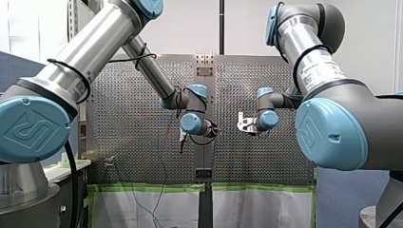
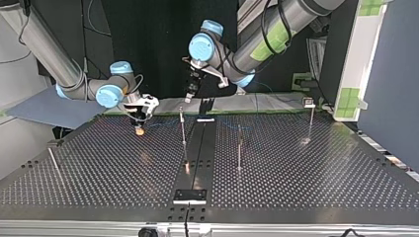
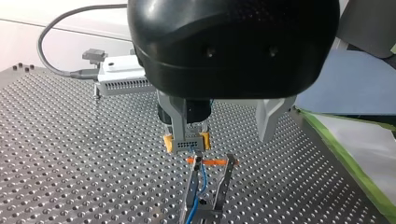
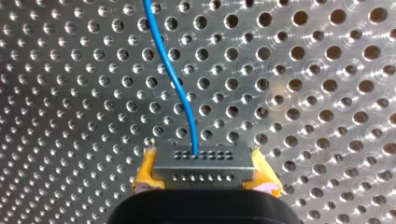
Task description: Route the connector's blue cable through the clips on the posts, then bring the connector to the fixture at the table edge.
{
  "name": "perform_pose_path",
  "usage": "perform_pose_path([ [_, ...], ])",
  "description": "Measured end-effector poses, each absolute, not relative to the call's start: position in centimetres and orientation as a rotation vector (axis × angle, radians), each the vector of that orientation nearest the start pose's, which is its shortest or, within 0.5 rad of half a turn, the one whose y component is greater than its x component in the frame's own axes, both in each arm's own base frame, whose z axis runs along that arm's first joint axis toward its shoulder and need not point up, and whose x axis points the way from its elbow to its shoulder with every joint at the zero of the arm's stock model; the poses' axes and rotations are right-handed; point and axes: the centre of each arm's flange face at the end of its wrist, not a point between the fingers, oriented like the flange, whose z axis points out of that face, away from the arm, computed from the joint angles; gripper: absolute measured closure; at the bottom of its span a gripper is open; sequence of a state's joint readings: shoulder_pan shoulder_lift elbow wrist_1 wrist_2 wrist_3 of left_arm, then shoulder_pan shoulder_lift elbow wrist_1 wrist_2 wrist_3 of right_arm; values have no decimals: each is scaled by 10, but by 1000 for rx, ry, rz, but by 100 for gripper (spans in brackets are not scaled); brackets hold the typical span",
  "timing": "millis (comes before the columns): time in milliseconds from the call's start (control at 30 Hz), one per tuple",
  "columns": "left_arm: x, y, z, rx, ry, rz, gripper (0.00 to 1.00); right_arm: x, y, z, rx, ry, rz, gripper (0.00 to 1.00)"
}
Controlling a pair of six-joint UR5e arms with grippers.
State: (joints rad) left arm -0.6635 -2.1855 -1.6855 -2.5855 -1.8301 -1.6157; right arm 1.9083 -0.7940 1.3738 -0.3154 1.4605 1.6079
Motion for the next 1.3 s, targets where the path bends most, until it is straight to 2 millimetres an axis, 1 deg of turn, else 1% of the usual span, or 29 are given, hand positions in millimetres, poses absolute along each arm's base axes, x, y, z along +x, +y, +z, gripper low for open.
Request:
perform_pose_path([
  [367,417,-462,133,341,1720,-277,0,367,-608,129,1744,-1174,1393,100],
  [533,412,-463,132,356,1733,-255,0,367,-608,129,1743,-1173,1394,100],
  [700,392,-466,139,361,1717,-242,0,367,-609,129,1739,-1174,1396,100],
  [1067,337,-475,165,265,1654,-328,0,367,-607,128,1746,-1183,1393,100],
  [1300,300,-474,177,214,1644,-376,0,367,-606,127,1754,-1191,1387,100],
])
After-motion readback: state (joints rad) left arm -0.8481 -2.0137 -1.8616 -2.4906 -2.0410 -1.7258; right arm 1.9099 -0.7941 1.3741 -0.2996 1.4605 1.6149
